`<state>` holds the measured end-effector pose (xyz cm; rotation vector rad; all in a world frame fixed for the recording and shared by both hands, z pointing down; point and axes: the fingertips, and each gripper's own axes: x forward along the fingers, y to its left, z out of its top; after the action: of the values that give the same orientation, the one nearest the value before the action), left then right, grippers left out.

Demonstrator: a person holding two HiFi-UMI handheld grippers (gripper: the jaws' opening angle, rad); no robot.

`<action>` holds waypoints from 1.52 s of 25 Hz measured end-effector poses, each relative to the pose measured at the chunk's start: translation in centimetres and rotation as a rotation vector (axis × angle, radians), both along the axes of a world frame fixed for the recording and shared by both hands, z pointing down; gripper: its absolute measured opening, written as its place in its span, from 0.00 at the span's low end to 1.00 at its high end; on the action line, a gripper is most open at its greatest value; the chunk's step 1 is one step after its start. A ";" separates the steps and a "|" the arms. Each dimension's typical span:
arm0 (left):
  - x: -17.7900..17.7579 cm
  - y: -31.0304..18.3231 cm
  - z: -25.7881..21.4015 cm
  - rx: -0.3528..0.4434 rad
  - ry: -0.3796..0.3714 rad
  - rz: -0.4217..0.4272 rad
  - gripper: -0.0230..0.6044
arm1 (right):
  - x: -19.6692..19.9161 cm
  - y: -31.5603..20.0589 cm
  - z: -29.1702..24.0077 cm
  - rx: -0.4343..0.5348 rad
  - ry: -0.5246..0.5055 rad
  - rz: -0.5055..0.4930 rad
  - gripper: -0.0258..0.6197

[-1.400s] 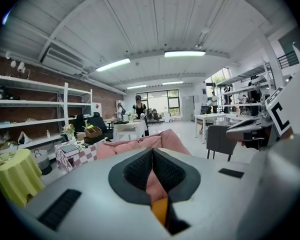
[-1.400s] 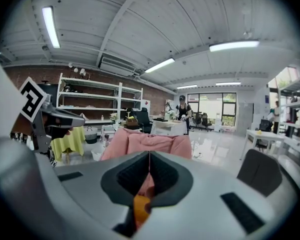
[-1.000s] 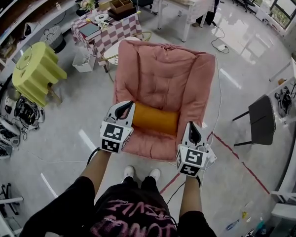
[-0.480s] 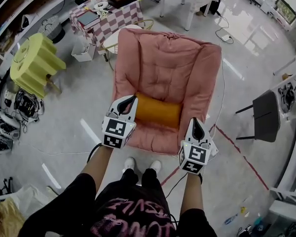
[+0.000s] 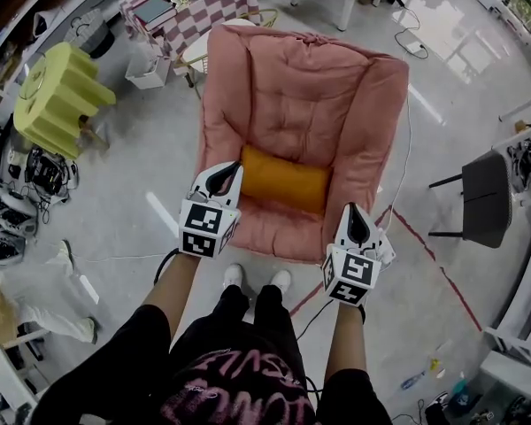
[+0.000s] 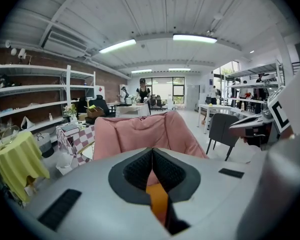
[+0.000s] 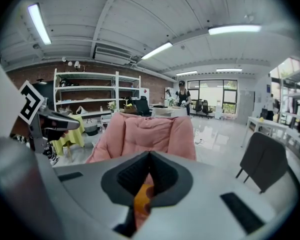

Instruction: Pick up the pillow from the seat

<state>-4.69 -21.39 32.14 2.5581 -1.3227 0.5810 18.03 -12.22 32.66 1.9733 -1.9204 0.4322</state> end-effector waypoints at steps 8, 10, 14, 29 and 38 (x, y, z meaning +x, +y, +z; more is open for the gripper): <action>0.3 -0.4 3.2 -0.051 -0.014 -0.010 0.05 | -0.2 -0.9 2.9 -0.039 -0.005 -0.025 0.07; 0.3 -0.4 4.0 -0.066 -0.014 -0.017 0.05 | -0.1 -1.0 3.6 -0.046 -0.010 -0.030 0.07; 0.5 -0.4 5.7 -0.087 -0.027 -0.015 0.05 | 0.3 -1.2 5.1 -0.068 -0.011 -0.031 0.07; 0.9 1.0 11.9 -0.171 -0.053 -0.021 0.05 | -0.1 -1.0 11.2 -0.146 -0.015 -0.063 0.07; 1.6 0.9 15.5 -0.210 -0.052 -0.032 0.05 | -0.1 -1.6 14.5 -0.174 -0.040 -0.064 0.07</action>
<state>-3.12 -20.45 47.66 2.3641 -1.2443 0.7425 17.94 -13.78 47.12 1.8013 -1.8945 0.6041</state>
